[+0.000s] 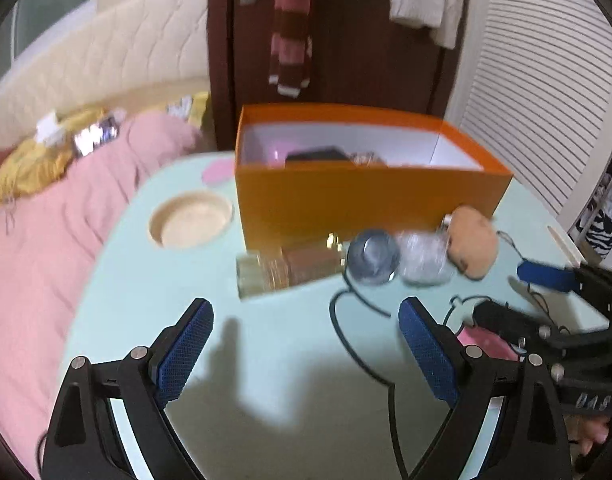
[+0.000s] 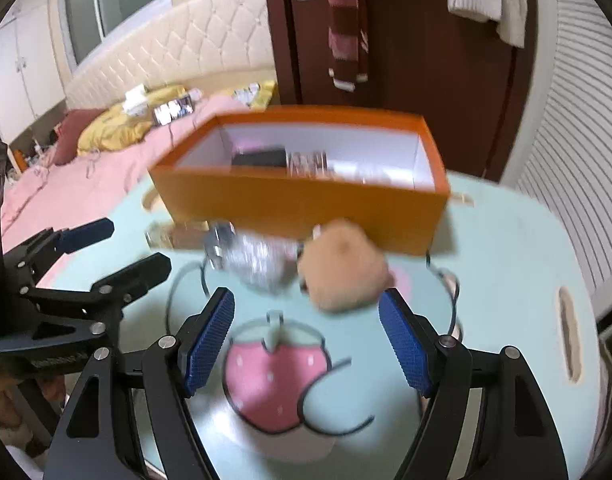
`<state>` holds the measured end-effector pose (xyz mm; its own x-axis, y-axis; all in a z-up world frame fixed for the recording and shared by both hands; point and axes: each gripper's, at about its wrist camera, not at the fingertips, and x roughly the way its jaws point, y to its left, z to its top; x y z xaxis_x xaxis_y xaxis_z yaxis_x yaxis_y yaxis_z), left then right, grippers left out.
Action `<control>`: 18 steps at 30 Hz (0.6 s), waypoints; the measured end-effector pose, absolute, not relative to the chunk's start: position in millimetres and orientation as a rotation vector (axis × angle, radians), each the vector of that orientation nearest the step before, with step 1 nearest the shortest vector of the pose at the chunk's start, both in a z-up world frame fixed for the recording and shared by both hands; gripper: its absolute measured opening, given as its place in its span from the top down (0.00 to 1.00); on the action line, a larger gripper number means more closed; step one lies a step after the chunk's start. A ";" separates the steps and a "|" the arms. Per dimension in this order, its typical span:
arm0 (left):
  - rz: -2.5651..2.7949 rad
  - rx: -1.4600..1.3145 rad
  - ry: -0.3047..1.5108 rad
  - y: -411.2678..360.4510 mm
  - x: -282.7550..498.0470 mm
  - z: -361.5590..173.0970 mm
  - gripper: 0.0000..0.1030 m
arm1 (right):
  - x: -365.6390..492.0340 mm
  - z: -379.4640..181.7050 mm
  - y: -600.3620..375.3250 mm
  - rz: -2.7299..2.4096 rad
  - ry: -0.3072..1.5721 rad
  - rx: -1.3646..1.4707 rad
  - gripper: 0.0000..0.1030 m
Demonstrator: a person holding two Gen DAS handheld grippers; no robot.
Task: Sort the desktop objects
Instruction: 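Withdraw both open grippers from the box back over the table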
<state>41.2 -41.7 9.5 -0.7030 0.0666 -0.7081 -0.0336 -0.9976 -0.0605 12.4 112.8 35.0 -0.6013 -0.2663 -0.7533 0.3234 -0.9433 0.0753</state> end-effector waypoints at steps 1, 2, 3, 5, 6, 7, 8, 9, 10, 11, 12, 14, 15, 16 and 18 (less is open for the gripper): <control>2.840 -1.212 -0.064 -41.7 39.5 7.3 0.09 | 13.7 29.8 112.9 -2.542 0.097 1.208 0.27; 2.830 -1.237 -0.063 -41.8 37.7 5.0 0.09 | 14.7 24.3 112.6 -2.529 0.096 1.237 0.27; 2.818 -1.263 -0.065 -42.0 35.7 2.6 0.09 | 15.3 19.0 111.5 -2.507 0.102 1.268 0.27; 2.810 -1.296 -0.014 -38.9 32.0 -1.1 0.01 | 18.3 16.6 107.7 -2.517 0.164 1.260 0.26; 2.815 -1.313 0.030 -35.7 30.7 -2.6 0.01 | 18.2 14.9 106.4 -2.526 0.183 1.264 0.24; 2.819 -1.324 0.057 -33.8 30.1 -3.5 0.01 | 18.1 13.3 105.1 -2.534 0.202 1.268 0.20; 2.821 -1.323 0.051 -34.5 30.4 -3.4 0.01 | 17.6 11.8 104.7 -2.542 0.211 1.268 0.18; 2.823 -1.321 0.046 -35.3 30.9 -3.3 0.01 | 16.6 10.7 105.4 -2.549 0.206 1.262 0.16; 2.823 -1.320 0.044 -36.0 31.6 -3.3 0.01 | 15.7 9.5 106.2 -2.556 0.201 1.257 0.15; 2.823 -1.320 0.043 -36.4 32.2 -3.2 0.01 | 14.7 8.4 107.0 -2.564 0.196 1.251 0.14; 2.824 -1.320 0.043 -36.5 32.6 -3.0 0.01 | 14.0 7.6 107.5 -2.568 0.193 1.248 0.12; 2.824 -1.320 0.043 -36.3 33.4 -2.8 0.01 | 13.3 7.1 107.7 -2.570 0.194 1.248 0.12; 2.824 -1.320 0.043 -36.2 33.7 -2.7 0.01 | 12.7 7.0 107.8 -2.570 0.193 1.248 0.12; 2.824 -1.319 0.042 -36.1 34.1 -2.7 0.01 | 12.1 6.9 107.9 -2.570 0.193 1.248 0.12; 2.824 -1.320 0.041 -36.7 33.5 -2.9 0.01 | 13.2 7.0 109.1 -2.570 0.192 1.248 0.12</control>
<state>33.5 -36.7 -2.9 -0.6413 0.0110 -0.7672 -0.0335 -0.9993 0.0137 13.2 109.1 7.0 -0.5889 -0.1894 -0.7857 0.3040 -0.9527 0.0018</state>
